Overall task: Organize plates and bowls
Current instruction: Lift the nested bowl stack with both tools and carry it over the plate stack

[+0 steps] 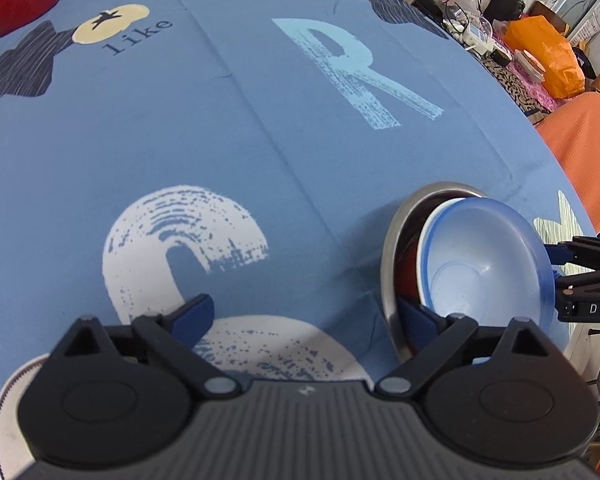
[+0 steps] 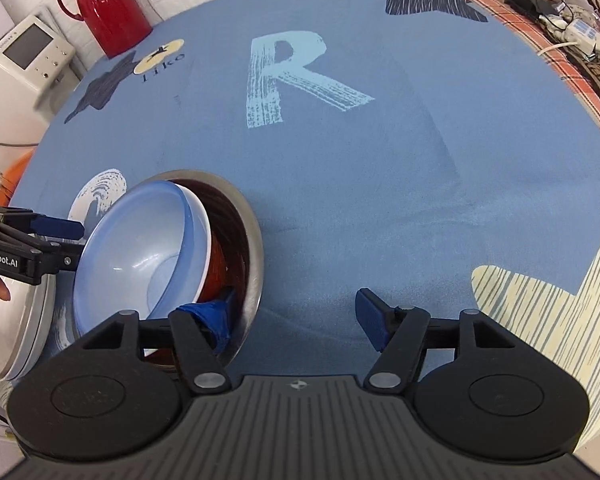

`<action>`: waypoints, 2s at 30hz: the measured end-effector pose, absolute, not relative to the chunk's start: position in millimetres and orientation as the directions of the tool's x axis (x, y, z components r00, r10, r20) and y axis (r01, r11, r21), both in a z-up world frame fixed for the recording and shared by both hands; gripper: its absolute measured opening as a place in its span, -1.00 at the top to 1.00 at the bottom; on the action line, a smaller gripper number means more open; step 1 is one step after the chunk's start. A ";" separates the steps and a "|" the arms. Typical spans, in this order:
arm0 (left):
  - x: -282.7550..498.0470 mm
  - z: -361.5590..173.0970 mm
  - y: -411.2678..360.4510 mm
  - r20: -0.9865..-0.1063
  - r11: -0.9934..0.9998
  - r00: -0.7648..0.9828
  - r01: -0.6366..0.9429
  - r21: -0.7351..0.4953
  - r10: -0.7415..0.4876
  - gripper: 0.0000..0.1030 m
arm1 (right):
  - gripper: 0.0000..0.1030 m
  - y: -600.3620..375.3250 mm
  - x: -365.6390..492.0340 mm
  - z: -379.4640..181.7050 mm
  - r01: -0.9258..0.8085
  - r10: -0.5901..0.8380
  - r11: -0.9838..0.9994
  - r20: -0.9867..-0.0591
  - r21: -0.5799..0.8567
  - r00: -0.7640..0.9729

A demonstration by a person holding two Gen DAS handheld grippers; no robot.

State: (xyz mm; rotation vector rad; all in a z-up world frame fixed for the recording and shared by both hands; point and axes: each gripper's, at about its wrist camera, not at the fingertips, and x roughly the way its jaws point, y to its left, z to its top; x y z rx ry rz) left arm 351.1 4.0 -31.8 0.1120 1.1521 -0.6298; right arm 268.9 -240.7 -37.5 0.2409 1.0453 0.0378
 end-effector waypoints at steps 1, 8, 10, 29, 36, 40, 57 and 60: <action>350.6 -31.6 4.5 -0.875 0.824 0.258 0.516 -0.233 -0.409 -0.82 | 0.00 -240.1 270.6 -37.0 0.082 0.142 0.975 -0.859 0.208 0.492; 345.8 -29.0 5.2 -0.868 0.826 0.259 0.504 -0.251 -0.423 -0.63 | -0.12 -239.5 274.6 -37.2 0.089 0.126 0.978 -0.876 0.188 0.465; 345.4 -28.2 4.2 -0.868 0.825 0.257 0.505 -0.254 -0.425 -0.55 | -0.16 -239.0 273.4 -37.5 0.087 0.119 0.980 -0.872 0.181 0.475; 328.7 -21.0 4.3 -0.789 0.788 0.198 0.381 -0.485 -0.581 1.00 | 1.00 -234.3 268.6 -33.3 0.068 0.268 0.934 -0.814 0.351 0.516; 336.8 -6.9 5.8 -0.781 0.786 0.212 0.378 -0.489 -0.588 1.00 | 1.00 -237.2 273.4 -23.3 0.091 0.305 0.912 -0.808 0.400 0.504; 339.6 4.3 18.0 -0.781 0.795 0.229 0.366 -0.484 -0.581 1.00 | 1.00 -225.9 282.2 -11.0 0.074 0.315 0.912 -0.806 0.402 0.502; 280.4 49.0 192.5 -0.804 0.923 0.455 0.151 -0.355 -0.384 1.00 | 1.00 -52.0 305.5 17.3 -0.279 0.464 0.883 -0.792 0.378 0.396; 272.5 37.4 212.4 -0.815 0.925 0.444 0.111 -0.363 -0.373 1.00 | 1.00 -32.5 305.8 10.4 -0.307 0.454 0.882 -0.817 0.357 0.355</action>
